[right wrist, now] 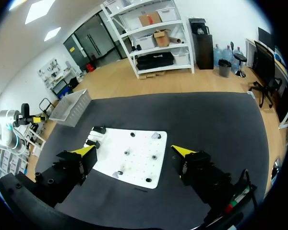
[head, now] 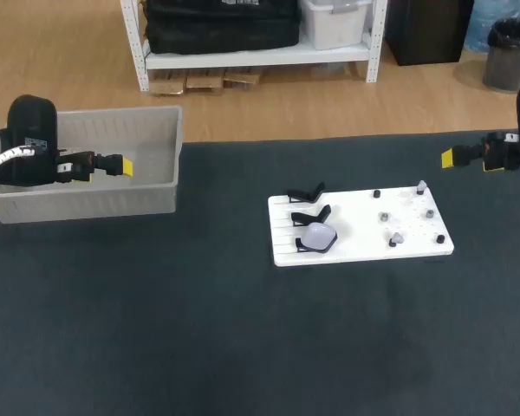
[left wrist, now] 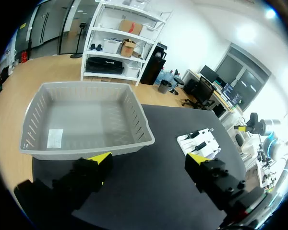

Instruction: Pick up each earbud case from the left stands, insert the matching earbuds, close the lid, and place the case in the box.

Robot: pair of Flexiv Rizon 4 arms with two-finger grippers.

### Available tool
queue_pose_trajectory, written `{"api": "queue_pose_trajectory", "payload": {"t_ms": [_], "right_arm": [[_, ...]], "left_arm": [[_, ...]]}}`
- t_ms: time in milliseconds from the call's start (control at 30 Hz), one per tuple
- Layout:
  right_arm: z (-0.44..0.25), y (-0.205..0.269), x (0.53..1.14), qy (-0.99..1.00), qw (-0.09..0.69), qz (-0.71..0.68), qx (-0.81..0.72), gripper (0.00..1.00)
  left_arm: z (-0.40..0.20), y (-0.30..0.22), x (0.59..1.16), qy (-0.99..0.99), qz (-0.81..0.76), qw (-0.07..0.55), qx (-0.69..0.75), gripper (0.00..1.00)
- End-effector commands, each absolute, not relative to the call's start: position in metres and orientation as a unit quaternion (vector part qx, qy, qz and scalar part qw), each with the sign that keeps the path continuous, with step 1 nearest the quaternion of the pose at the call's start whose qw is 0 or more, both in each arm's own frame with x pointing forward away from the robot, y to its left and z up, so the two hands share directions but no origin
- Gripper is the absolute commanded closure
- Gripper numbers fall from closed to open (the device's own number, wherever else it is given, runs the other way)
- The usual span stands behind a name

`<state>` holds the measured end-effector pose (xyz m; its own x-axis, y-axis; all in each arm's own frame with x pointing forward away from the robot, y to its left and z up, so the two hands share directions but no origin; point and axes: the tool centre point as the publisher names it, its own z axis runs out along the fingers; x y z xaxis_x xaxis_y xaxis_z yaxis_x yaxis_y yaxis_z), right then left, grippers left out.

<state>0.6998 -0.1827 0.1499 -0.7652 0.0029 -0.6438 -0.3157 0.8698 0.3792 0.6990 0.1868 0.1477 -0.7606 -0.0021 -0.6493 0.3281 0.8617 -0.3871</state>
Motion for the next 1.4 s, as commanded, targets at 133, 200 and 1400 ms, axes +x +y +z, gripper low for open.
{"api": "queue_pose_trajectory", "payload": {"t_ms": [133,200,1400], "right_arm": [[0.149,-0.183,0.700,0.908,0.332,0.241,-0.087,0.00],[0.149,-0.183,0.700,0.908,0.332,0.241,-0.087,0.00],[0.149,-0.183,0.700,0.908,0.332,0.241,-0.087,0.00]], "left_arm": [[0.150,0.185,0.700,0.908,-0.242,0.330,0.088,0.00],[0.150,0.185,0.700,0.908,-0.242,0.330,0.088,0.00],[0.168,0.136,0.675,0.668,-0.291,0.419,0.542,0.00]]}}
